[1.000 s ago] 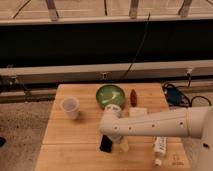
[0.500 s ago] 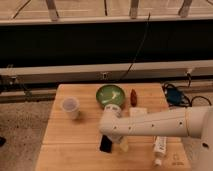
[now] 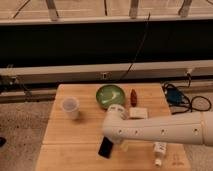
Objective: Place the eraser in the ceramic cup
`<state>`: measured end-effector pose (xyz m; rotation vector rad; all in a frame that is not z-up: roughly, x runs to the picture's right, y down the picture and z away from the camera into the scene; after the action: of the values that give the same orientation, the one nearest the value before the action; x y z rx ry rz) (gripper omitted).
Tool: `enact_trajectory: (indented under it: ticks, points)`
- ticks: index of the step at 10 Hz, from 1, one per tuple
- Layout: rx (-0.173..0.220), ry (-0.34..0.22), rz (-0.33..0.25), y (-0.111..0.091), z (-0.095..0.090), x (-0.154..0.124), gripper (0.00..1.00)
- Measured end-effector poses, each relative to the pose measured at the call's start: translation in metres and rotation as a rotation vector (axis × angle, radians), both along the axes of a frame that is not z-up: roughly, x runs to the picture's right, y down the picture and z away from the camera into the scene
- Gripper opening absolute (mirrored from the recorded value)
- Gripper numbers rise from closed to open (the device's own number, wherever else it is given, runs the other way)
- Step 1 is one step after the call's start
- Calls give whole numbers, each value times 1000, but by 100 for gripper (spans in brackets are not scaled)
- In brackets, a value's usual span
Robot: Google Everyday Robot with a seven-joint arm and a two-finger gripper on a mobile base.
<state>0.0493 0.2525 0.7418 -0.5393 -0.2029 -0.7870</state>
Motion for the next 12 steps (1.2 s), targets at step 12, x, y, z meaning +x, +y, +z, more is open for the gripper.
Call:
enact_trajectory:
  ticks: [12]
  points:
    - [-136, -142, -73, 33, 46, -42, 80]
